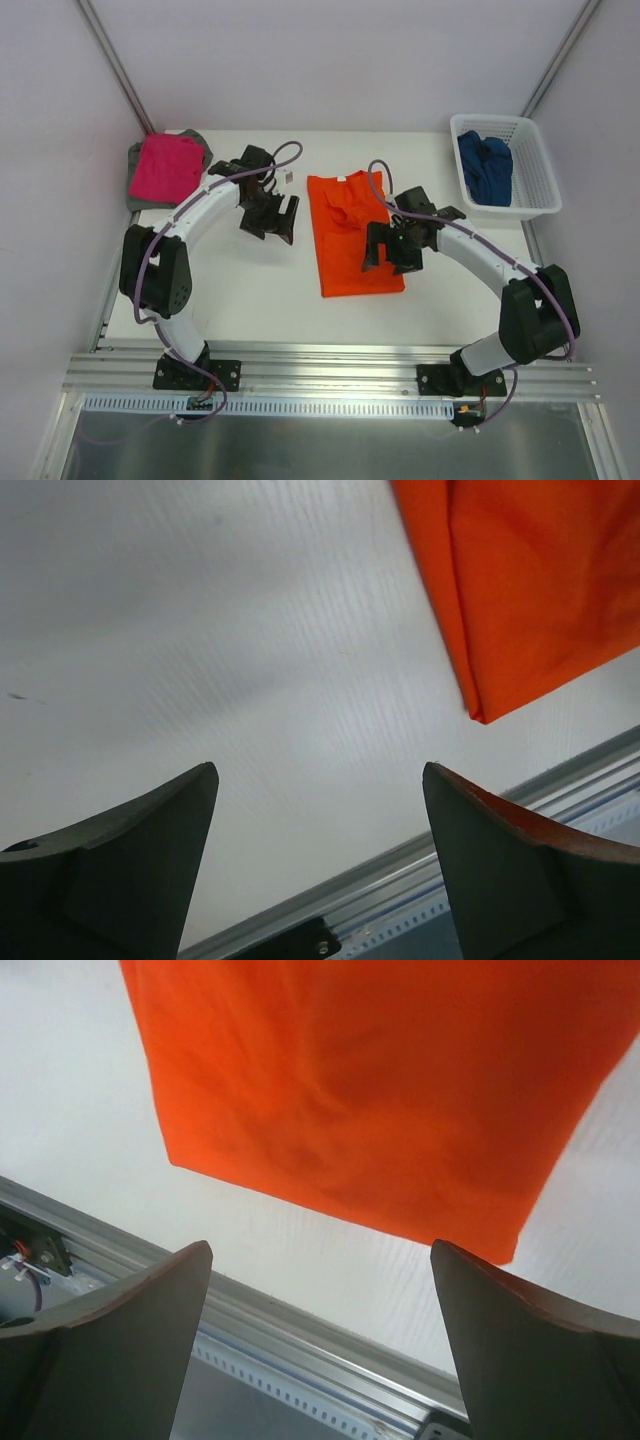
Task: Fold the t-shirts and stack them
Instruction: Fold the tshirt
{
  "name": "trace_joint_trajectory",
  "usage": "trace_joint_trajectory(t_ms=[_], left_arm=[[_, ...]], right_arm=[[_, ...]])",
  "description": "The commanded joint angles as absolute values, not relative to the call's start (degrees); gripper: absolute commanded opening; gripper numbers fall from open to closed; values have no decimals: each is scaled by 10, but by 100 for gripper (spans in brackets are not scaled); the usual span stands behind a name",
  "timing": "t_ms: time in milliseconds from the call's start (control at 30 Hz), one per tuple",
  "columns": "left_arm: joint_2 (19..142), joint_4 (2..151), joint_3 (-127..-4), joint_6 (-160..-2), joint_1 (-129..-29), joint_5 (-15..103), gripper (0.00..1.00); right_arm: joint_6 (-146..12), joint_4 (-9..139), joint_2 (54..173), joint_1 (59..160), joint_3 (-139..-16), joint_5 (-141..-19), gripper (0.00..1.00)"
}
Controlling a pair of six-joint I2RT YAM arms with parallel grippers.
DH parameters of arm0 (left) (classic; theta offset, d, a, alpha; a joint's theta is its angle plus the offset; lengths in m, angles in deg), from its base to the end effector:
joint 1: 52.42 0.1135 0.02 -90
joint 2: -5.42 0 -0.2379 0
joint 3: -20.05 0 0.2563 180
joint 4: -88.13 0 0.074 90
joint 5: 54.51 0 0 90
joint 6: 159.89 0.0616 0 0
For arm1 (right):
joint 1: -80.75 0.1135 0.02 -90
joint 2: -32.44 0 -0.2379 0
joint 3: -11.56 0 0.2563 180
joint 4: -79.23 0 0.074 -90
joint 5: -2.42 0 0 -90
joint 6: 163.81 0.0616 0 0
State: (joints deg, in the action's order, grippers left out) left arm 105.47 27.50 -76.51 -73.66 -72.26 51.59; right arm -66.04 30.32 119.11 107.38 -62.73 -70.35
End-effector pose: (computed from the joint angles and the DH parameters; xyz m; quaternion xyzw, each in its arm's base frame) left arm 0.3474 -0.1435 0.2123 0.1659 0.9511 -0.1790 0.1891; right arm 0.2782 0.1599 0.1795 -0.1936 0.9388 0.2111 0.1913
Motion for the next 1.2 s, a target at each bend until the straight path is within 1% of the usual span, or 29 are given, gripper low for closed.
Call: trace_joint_trajectory(t_ms=[0, 67, 233, 333, 633, 900, 1067, 1167], left_arm=[[1039, 269, -749, -749, -748, 568, 83], [1040, 270, -733, -751, -761, 577, 79], [1053, 278, -718, -758, -796, 604, 76], [1072, 278, -728, -758, -806, 623, 71], [1128, 282, -755, -763, -837, 648, 71], [1194, 283, -805, -766, -856, 669, 66], [1192, 288, -797, -772, -883, 676, 66], [1188, 289, -788, -776, -895, 686, 64]], right_arm=[[-665, 283, 1151, 1071, -603, -722, 97], [-666, 279, 1139, 1068, -594, -722, 97], [-666, 268, 1127, 1040, -573, -712, 97], [-670, 259, 1120, 1028, -563, -711, 97], [-666, 262, 1117, 1007, -530, -703, 98], [-672, 283, 1143, 990, -514, -699, 98], [-669, 305, 1162, 983, -522, -693, 99], [-666, 313, 1172, 983, -528, -686, 97]])
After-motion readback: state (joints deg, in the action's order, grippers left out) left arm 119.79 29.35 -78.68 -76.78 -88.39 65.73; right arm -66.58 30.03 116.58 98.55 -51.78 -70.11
